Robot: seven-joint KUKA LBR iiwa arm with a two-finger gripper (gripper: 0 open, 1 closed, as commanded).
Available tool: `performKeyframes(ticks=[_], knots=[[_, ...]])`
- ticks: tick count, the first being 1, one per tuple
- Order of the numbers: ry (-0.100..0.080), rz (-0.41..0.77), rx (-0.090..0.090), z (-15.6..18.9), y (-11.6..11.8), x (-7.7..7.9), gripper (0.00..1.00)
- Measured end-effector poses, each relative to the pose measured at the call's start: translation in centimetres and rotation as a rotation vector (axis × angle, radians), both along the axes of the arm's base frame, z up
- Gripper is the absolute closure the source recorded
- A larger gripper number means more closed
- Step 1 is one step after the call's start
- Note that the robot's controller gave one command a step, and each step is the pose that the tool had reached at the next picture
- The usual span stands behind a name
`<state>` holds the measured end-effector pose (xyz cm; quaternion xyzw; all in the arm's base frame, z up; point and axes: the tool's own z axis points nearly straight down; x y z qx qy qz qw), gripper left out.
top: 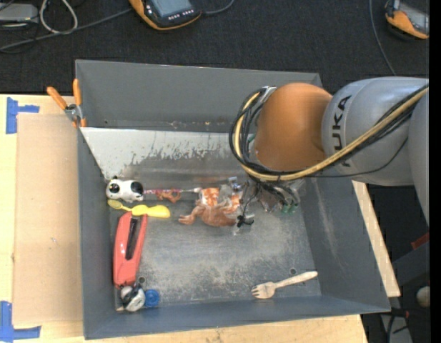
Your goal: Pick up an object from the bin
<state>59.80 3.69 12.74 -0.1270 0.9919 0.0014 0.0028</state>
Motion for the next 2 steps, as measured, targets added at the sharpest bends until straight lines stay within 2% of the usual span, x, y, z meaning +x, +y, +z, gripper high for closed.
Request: performKeyframes(ticks=[1, 2], knots=[[0.003, 0.217, 0.0, -5.0, -6.6, 0.4, 1.0], [0.009, 0.224, 0.003, 2.5, -5.0, 1.3, 1.0]])
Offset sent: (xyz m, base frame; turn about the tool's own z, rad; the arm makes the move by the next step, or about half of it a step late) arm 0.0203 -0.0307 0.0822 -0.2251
